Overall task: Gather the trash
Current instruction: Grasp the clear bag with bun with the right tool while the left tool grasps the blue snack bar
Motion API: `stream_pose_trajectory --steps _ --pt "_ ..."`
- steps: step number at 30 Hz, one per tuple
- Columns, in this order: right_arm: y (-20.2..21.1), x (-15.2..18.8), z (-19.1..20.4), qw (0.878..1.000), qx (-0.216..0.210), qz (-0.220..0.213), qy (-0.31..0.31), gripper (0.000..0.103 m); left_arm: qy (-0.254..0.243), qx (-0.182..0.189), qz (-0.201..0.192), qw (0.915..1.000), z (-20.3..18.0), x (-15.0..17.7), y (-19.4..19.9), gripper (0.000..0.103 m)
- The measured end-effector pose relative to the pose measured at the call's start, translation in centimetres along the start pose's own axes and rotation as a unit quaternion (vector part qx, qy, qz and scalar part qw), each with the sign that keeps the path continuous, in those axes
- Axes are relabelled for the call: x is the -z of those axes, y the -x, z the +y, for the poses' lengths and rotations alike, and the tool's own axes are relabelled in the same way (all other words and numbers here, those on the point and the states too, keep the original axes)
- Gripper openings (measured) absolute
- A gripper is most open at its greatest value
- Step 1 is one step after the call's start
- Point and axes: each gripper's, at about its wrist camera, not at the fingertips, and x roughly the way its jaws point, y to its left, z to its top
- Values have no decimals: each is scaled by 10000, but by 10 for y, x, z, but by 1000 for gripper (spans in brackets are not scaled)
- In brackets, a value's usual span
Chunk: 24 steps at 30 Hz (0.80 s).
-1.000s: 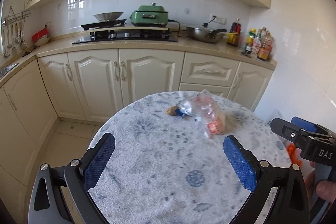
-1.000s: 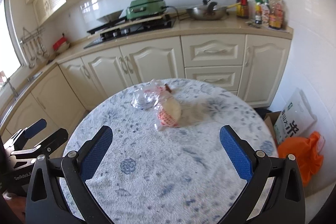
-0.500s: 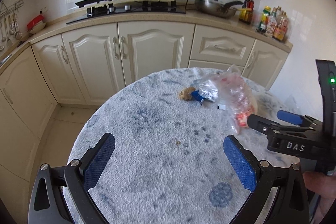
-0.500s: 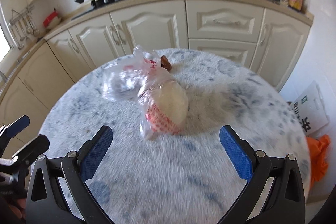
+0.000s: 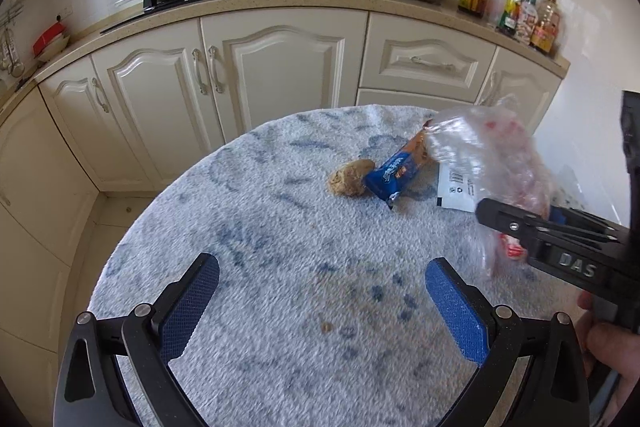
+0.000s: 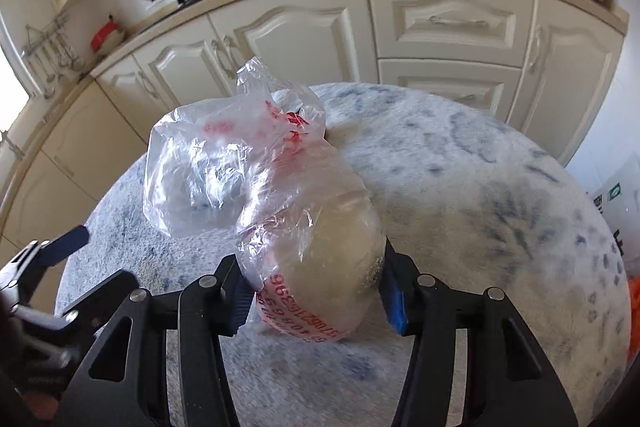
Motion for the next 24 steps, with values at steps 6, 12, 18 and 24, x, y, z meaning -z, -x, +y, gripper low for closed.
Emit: stream_pose_trajectory --steps 6,12,18,24 --pt "16 -2 -19 9998 -21 -111 -192 53 -170 -49 14 9998 -16 -17 -33 102" --pt "20 -2 -28 9994 -28 -161 -297 53 -304 -197 23 9993 -27 -31 -65 102" --pt "24 0 -32 9992 -40 -187 -361 53 -557 -283 119 9980 -32 -45 -93 102" --pt "26 0 -31 9991 -44 -202 -377 53 -603 -327 153 9975 -35 -49 -103 102"
